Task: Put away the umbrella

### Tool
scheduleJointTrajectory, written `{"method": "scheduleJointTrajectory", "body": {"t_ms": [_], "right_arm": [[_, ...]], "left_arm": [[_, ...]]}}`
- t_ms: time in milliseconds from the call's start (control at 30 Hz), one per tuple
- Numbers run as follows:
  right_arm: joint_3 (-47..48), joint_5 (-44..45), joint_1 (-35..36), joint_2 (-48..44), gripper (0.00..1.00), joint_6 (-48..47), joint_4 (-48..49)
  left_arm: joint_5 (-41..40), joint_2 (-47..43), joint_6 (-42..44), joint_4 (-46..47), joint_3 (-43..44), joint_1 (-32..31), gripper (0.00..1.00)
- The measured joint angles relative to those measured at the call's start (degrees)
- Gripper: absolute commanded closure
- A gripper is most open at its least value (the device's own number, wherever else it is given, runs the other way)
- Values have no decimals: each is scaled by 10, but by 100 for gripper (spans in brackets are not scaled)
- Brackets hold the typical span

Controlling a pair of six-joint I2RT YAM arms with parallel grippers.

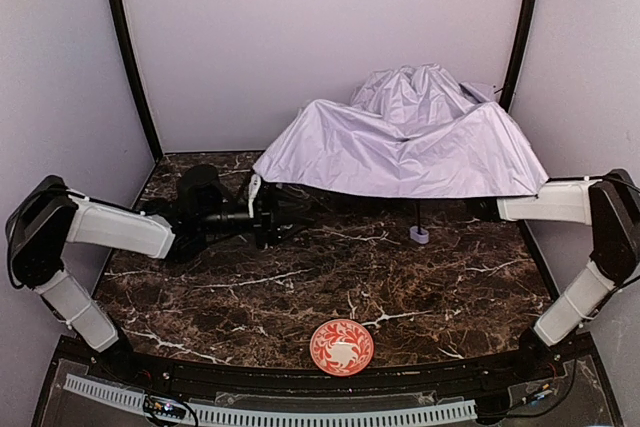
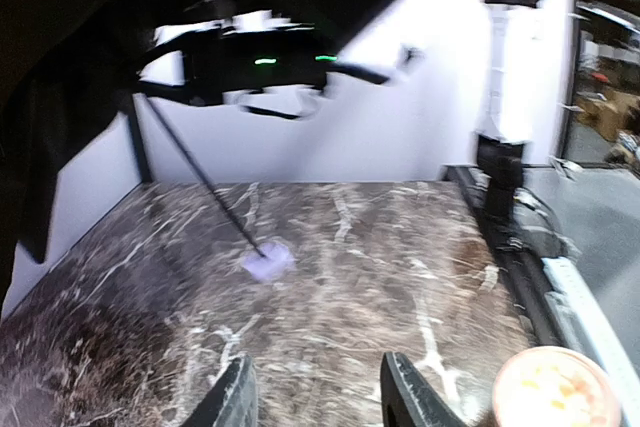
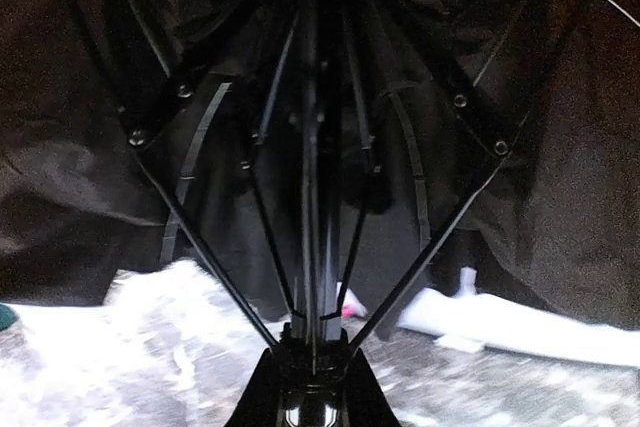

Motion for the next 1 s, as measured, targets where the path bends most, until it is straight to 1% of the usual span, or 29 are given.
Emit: {"method": "scheduleJointTrajectory", "body": {"t_ms": [100,200,300,400,533,600,633,667,700,733,767,833,933,1000], "right_arm": [[24,-27,-43,-15,100,-16,-33],[42,-39,-62,-34,100,-35,-74],[54,-50,-63,-53,100,-57,-116],[54,-56,-62,-70,100,-69,-148],[42,-59,-62,-87,100,-73,-171],[37,-57,-62,-92,100,-74,-183],[37,-55,-62,-93,100,-75,-189],[37,-52,-62,-93,100,-76,-197],[37,-50,-62,-93,100,-77,-205],[37,-49,-62,-93,100,-78,-213],[37,-48,-62,-93,100,-80,-221],[37,-44,-62,-93,100,-81,-234],[35,-26,-62,-93,100,-83,-247],[34,-12,-62,-94,100,-85,-254]], "left_arm": [[22,-83,37,-76,-14,-4,57],[16,-115,60,-143,-7,-8,57],[-1,-103,83,-219,14,-21,57],[-14,-67,115,-308,50,-52,54],[-11,-50,142,-380,61,-92,56],[-10,-50,144,-394,61,-99,57],[-14,-51,144,-400,61,-101,62],[-19,-51,144,-405,61,-104,71],[-30,-51,144,-419,66,-110,86],[-42,-51,137,-430,73,-117,98],[-57,-48,138,-450,92,-133,100],[-69,-30,127,-465,143,-175,100],[-82,20,127,-474,232,-241,100],[-101,56,140,-489,275,-279,100]]}}
